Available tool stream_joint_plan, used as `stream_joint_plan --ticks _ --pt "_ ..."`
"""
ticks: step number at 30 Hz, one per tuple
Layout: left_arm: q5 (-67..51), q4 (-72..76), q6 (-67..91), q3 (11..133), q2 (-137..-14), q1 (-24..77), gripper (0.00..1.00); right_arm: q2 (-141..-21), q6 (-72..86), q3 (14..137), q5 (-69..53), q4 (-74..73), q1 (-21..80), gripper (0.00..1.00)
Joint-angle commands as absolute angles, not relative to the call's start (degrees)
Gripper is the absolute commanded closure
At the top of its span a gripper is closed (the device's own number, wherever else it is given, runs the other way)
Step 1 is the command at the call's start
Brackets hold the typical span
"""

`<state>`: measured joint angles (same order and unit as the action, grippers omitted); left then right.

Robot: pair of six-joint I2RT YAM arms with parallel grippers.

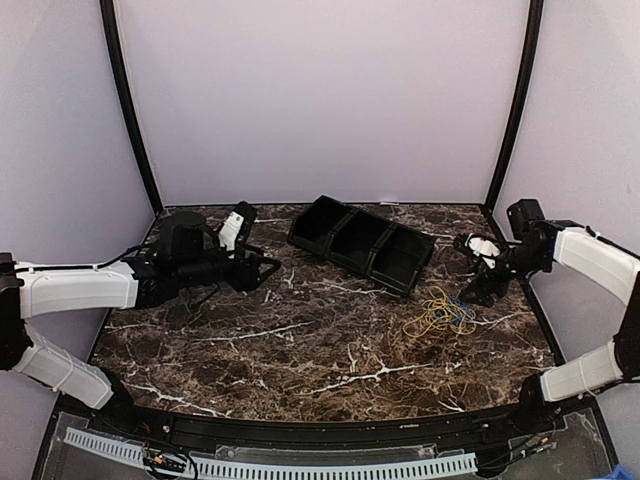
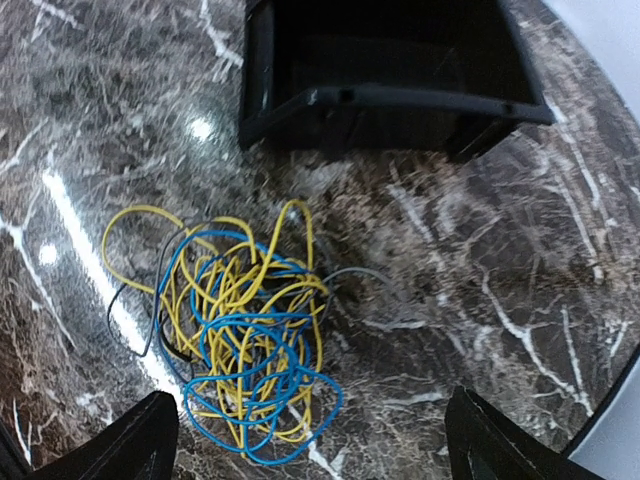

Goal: Untangle the cables

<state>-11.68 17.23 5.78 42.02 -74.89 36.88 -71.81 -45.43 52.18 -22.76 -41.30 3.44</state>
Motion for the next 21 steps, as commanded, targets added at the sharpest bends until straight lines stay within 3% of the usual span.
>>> stream_joint_plan --ticks 1,9,16,21 --pt "-15.87 13.35 4.83 45.56 -77.94 40.39 0.39 -76.76 -50.42 51.22 -19.29 -44.14 5.68 0.06" --pt "-14.94 13.86 3.31 45.77 -79.52 43.05 0.38 -87.43 -51.05 51.04 -17.6 -45.45 11.46 0.02" --pt "-13.68 16.4 5.57 43.91 -78.81 43.06 0.38 -94.39 -49.71 54.65 -21.14 -44.81 21.86 0.15" --pt "-11.26 16.25 6.09 42.28 -76.37 43.05 0.38 -101.32 -49.75 61.63 -24.0 -45.93 34.79 0.28"
